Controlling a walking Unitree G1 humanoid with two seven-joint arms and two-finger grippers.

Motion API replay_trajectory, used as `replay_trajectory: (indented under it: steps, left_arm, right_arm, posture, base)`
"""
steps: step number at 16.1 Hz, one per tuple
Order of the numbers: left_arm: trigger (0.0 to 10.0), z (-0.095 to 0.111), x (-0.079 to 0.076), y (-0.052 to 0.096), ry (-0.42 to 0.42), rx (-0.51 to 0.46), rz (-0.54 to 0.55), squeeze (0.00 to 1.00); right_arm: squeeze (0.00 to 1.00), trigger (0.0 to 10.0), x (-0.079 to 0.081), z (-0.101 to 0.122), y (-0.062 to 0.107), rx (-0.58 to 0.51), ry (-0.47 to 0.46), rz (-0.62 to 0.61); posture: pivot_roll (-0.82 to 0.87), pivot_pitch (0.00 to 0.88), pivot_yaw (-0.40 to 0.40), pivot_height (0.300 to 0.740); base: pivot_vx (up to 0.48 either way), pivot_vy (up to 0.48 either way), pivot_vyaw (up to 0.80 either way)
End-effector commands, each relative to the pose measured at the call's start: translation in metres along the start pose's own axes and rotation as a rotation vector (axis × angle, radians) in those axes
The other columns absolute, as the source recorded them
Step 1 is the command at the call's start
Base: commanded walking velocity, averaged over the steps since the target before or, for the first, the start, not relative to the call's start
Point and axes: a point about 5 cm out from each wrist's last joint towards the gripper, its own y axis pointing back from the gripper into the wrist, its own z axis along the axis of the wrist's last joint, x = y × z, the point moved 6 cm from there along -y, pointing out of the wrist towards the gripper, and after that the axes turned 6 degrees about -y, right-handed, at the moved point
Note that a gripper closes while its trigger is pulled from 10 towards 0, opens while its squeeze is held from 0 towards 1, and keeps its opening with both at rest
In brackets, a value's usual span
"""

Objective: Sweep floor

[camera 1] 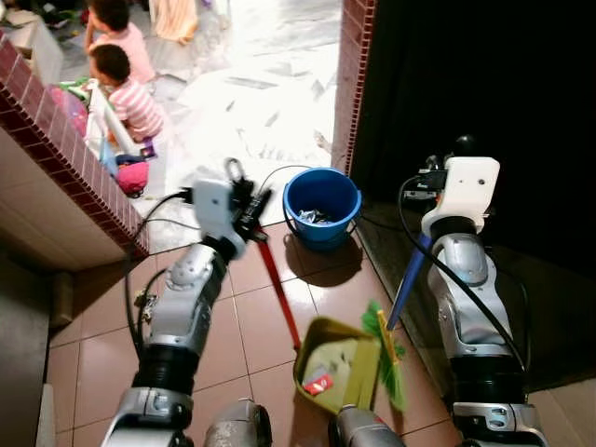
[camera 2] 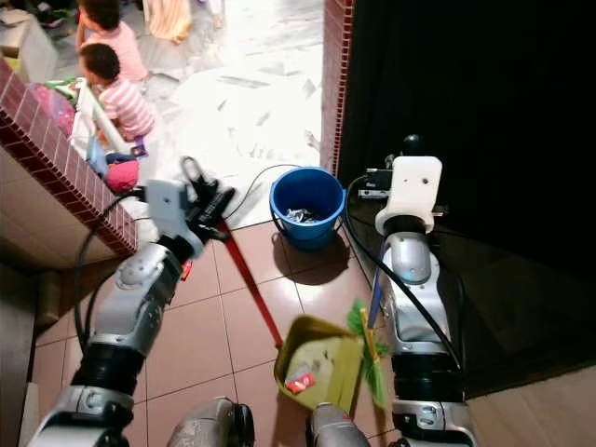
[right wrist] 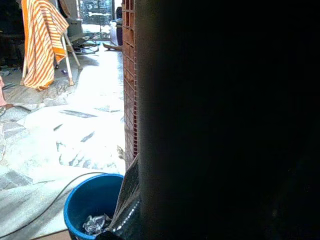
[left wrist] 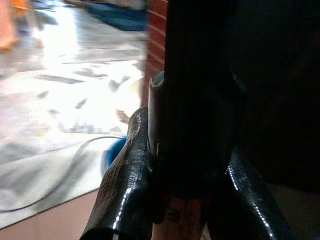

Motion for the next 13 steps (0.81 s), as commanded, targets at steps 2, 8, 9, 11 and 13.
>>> replay_trajectory:
  steps: [2, 8, 9, 11, 13]
  left_arm:
    - [10.0, 0.023, 0.024, -0.001, -0.035, -0.087, 0.097, 0.0]
    - [10.0, 0.06, 0.054, -0.002, 0.023, -0.206, 0.285, 0.0]
    - [10.0, 0.069, 0.058, -0.002, 0.023, -0.231, 0.303, 0.0]
    - [10.0, 0.089, 0.068, -0.003, 0.034, -0.28, 0.347, 0.0]
    - [10.0, 0.094, 0.073, -0.002, 0.024, -0.29, 0.368, 0.0]
  right_arm:
    - [0.0, 10.0, 0.001, 0.005, 0.001, -0.019, 0.0, 0.004]
    - [0.0, 10.0, -0.013, -0.016, 0.005, 0.042, 0.064, -0.023]
    - [0.0, 10.0, -0.017, -0.022, 0.007, 0.064, 0.074, -0.038]
    - [0.0, 10.0, -0.023, -0.035, 0.009, 0.115, 0.08, -0.056]
    - [0.0, 10.0, -0.023, -0.038, 0.01, 0.122, 0.083, -0.053]
  posture:
    - [-0.12, 0.123, 0.071, 0.74]
    - [-0.12, 0.122, 0.071, 0.74]
    - [-0.12, 0.122, 0.071, 0.74]
    - [-0.12, 0.12, 0.076, 0.74]
    - [-0.12, 0.119, 0.076, 0.74]
  base:
    - [0.0, 0.0, -0.62]
    - [0.0, 0.0, -0.59]
    - [0.0, 0.0, -0.59]
    - [0.0, 0.0, -0.58]
    - [0.0, 0.0, -0.56]
